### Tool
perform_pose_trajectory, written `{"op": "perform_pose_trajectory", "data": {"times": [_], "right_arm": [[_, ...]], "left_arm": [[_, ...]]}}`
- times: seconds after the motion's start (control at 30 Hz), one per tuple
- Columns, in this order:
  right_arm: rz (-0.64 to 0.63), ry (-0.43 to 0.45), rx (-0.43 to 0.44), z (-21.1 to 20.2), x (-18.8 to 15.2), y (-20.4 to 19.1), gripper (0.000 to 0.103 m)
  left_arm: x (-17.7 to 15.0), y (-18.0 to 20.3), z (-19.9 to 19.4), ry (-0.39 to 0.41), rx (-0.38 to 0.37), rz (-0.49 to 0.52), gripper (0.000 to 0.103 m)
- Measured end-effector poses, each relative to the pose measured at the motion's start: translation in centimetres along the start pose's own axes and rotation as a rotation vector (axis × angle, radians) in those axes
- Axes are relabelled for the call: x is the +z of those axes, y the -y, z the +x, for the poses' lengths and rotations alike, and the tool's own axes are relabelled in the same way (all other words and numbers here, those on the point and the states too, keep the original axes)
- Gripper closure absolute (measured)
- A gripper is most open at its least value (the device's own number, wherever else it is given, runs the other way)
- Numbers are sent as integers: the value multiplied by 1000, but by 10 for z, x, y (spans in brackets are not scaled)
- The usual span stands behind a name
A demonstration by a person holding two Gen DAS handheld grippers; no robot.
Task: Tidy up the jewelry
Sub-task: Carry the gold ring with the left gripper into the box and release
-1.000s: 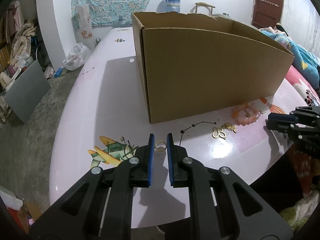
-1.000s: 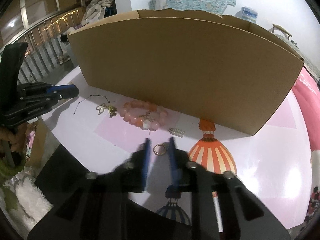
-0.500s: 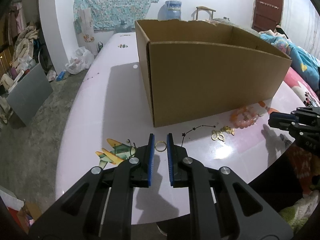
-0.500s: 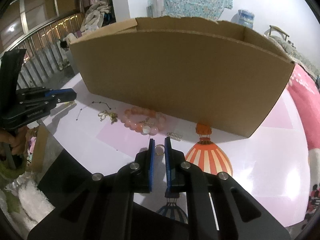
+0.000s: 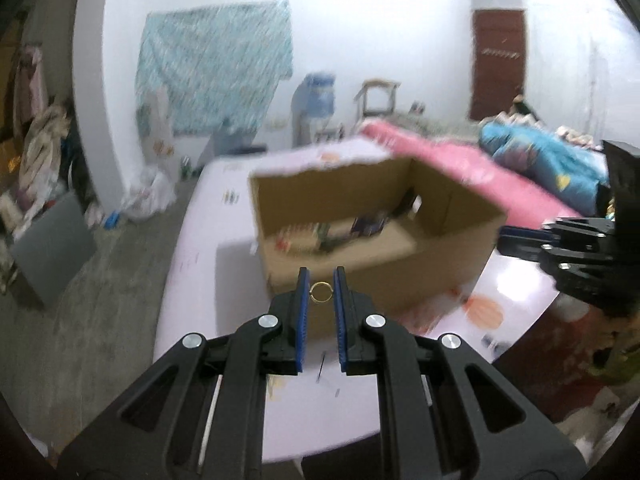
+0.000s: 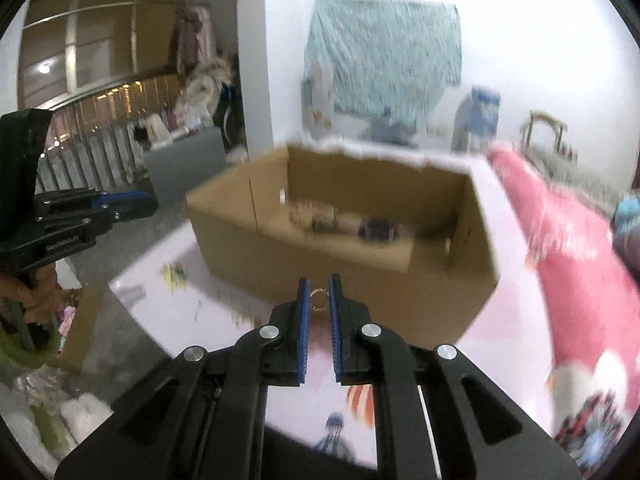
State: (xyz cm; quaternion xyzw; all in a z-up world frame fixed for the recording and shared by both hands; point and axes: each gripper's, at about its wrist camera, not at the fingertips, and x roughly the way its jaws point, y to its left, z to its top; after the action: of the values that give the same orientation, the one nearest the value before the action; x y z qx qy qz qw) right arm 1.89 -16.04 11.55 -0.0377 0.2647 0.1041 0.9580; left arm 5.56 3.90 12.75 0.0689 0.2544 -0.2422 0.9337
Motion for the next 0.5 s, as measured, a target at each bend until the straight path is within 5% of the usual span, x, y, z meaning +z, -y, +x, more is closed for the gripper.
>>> {"op": "perform_pose_trajectory", "data": {"times": [0.17, 0.37, 0.5], "right_arm": [[11, 34, 50, 24, 48, 13, 93], [128, -161, 107, 110, 72, 40, 93], [205, -265, 138, 153, 71, 56, 93]], "left_arm": [[46, 2, 31, 4, -71, 18, 92], [64, -7, 126, -202, -105, -79, 92], [60, -14, 163, -267, -80, -101, 92]]}}
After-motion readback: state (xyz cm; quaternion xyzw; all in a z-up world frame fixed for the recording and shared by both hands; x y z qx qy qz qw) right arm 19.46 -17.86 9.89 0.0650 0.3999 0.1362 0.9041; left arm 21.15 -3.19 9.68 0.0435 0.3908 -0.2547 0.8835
